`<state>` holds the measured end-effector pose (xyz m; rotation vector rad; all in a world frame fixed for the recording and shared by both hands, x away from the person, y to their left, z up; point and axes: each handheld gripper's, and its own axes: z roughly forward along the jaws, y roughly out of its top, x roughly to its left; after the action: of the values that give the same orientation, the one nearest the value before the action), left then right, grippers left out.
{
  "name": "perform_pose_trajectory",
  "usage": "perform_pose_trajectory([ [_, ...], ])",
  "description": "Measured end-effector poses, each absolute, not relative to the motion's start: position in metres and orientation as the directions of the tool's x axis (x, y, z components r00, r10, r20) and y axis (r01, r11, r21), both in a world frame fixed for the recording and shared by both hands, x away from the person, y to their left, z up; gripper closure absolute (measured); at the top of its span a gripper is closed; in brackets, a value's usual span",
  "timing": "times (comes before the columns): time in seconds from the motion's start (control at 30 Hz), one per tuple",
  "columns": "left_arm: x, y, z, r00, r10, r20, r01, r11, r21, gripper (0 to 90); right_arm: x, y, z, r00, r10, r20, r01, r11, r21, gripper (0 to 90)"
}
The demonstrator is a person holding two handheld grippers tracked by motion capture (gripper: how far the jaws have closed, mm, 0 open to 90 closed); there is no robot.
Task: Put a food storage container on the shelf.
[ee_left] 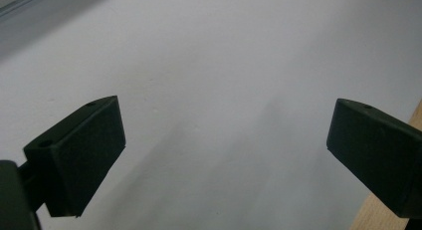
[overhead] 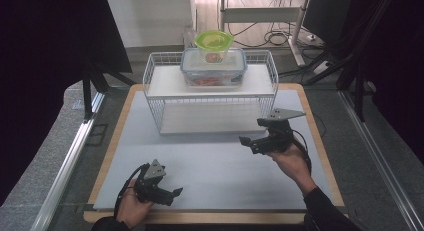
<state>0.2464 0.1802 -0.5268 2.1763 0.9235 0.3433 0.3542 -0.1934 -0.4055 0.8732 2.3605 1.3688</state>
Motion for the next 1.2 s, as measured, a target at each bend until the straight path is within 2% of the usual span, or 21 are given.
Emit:
perform_pose_trajectory([
  [0.3, 0.246, 0.180, -0.527, 0.707, 0.706, -0.035, 0.509, -0.474, 0.718, 1.8, 0.335, -0.203, -0.434, -0.785, 0.619, 0.031, 0.351, 0.403, 0.845, 0.0],
  [0.97, 0.246, 0.179, -0.527, 0.708, 0.705, -0.030, 0.505, -0.476, 0.720, 1.7, 0.306, -0.224, -0.478, -0.771, 0.636, -0.016, 0.374, 0.473, 0.798, 0.0],
  [1.2, 0.245, 0.178, -0.527, 0.712, 0.701, -0.023, 0.501, -0.485, 0.717, 1.7, 0.301, -0.225, -0.496, -0.770, 0.637, -0.029, 0.401, 0.518, 0.756, 0.0],
])
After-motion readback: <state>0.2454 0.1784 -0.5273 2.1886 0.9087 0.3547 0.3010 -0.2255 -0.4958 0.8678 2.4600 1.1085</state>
